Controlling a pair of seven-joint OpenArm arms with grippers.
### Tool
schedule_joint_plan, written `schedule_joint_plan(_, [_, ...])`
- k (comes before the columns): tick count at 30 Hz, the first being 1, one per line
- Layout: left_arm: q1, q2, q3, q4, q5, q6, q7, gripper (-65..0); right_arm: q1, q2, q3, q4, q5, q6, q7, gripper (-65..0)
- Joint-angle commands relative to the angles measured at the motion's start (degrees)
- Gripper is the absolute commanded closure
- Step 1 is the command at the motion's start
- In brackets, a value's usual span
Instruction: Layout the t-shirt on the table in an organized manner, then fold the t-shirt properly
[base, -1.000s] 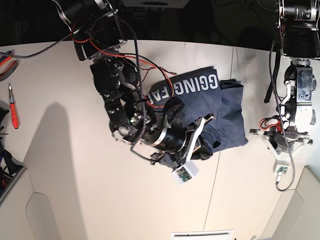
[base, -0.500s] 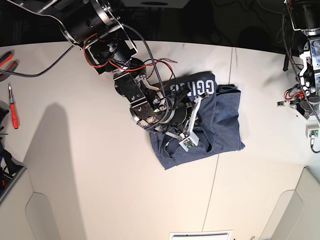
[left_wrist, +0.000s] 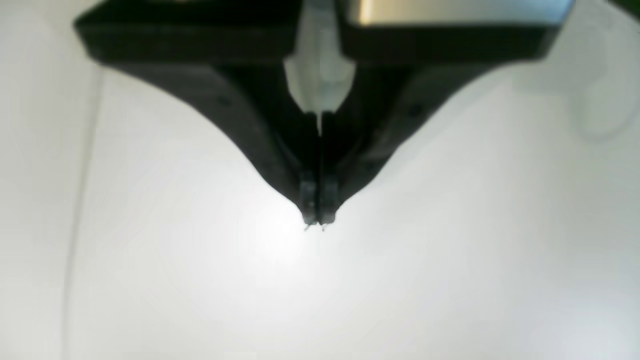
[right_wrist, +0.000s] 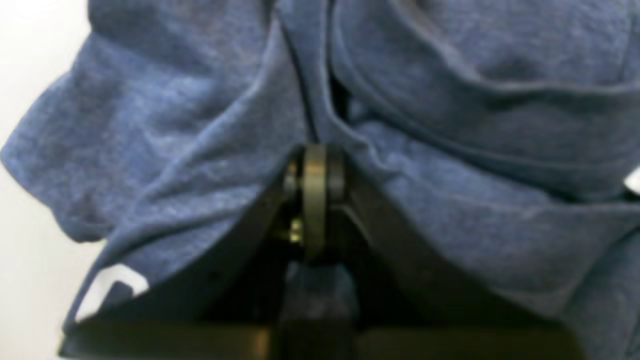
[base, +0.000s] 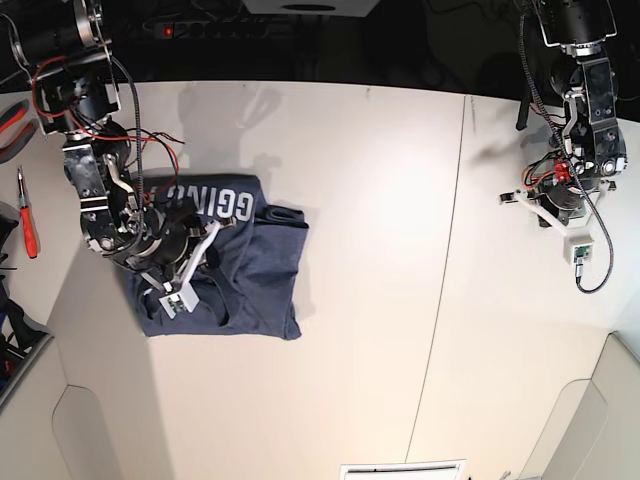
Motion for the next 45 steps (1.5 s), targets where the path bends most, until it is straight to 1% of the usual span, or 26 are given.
schedule_joint_plan(1, [-0.7,-0.8,-0.3,1.0,-1.2,-0.7,-1.2,0.0,-1.2,1.9,0.6,1.3,-1.4,-0.3,-4.7,0.0])
schedule_joint_plan(4, [-0.7,-0.8,-0.3,1.0,-4.4,-3.5,-1.1,0.0,-4.0,4.7,3.2,5.4,-1.5,-0.2,-4.8,0.0])
schedule_joint_plan(6, [-0.7,-0.8,-0.3,1.0,-5.3,-4.6,-0.9,0.0,-5.5,6.3,5.5,6.8,-1.5,-0.2,-4.8,0.0])
schedule_joint_plan(9, [-0.7,-0.8,-0.3,1.0,-5.3,-4.7,-0.9,0.0,-6.5,8.1,9.2,7.2,-1.4,0.8,-4.8,0.0])
schedule_joint_plan(12, [-0.8,-0.8,-0.3,1.0,-5.3,-4.7,-1.4,0.0,-6.7,8.6,12.4,7.2,1.1,1.0,-4.8,0.0])
schedule_joint_plan(15, [-1.0,-0.8,-0.3,1.0,-5.3,-4.9,-3.9,0.0,-6.2,8.6,15.3,7.9,6.9,1.2,-4.0,0.0])
schedule_joint_plan(17, [-1.7,-1.0,-0.4,1.2,-5.3,-6.9,-6.9,0.0,-5.1,8.6,17.1,9.6,9.0,3.1,-4.2,0.0])
schedule_joint_plan(19, [-2.2,-1.7,-0.4,2.0,-5.3,-8.2,-9.0,0.0,-4.2,8.6,18.9,12.9,10.4,4.8,-4.2,0.0])
schedule_joint_plan(21, [-2.1,-2.8,-0.5,4.3,-5.3,-8.8,-9.8,0.0,-3.5,8.6,20.4,18.0,11.0,5.2,-4.7,0.0])
schedule_joint_plan(22, [-1.8,-3.3,-0.9,5.9,-5.2,-9.5,-9.6,0.0,-3.5,8.6,21.0,21.1,11.3,5.2,-5.1,0.0])
schedule_joint_plan(23, [-1.3,-3.6,-1.8,7.9,-5.3,-10.7,-9.2,0.0,-3.5,8.6,21.4,24.2,11.4,5.2,-6.6,0.0])
schedule_joint_plan(24, [-0.4,-3.9,-2.9,10.1,-5.3,-11.3,-8.5,0.0,-3.7,8.6,21.6,27.1,11.4,5.2,-9.4,0.0])
schedule_joint_plan(26, [2.2,-4.3,-5.4,14.9,-6.0,-11.4,-5.4,0.0,-4.8,9.0,21.6,31.6,11.4,5.2,-14.5,0.0])
schedule_joint_plan(29, [9.0,-4.8,-9.9,21.2,-10.6,-11.4,0.5,0.0,-10.6,11.5,21.6,35.7,12.9,5.1,-15.3,0.0])
schedule_joint_plan(31, [14.2,-4.9,-13.3,23.6,-12.0,-11.4,4.9,0.0,-15.4,13.5,21.6,38.2,14.5,5.1,-17.3,0.0])
schedule_joint_plan(34, [22.0,-4.9,-18.4,24.4,-14.6,-11.4,12.2,0.0,-22.6,16.7,21.6,42.5,15.8,5.1,-21.8,0.0])
schedule_joint_plan(37, [29.9,-4.9,-22.3,24.3,-19.6,-11.4,17.5,0.0,-30.8,20.2,21.8,46.4,15.9,5.1,-23.4,0.0])
schedule_joint_plan(39, [34.8,-4.9,-23.8,24.3,-22.5,-11.4,19.3,0.0,-35.8,21.6,21.8,48.0,15.9,5.1,-24.7,0.0])
schedule_joint_plan(42, [41.8,-5.4,-24.0,24.1,-25.0,-11.4,20.5,0.0,-42.9,22.1,21.8,49.0,16.3,5.1,-25.2,0.0])
schedule_joint_plan(45, [49.0,-7.4,-23.9,23.1,-28.6,-11.4,20.3,0.0,-50.2,22.1,21.8,49.0,20.2,5.1,-25.2,0.0])
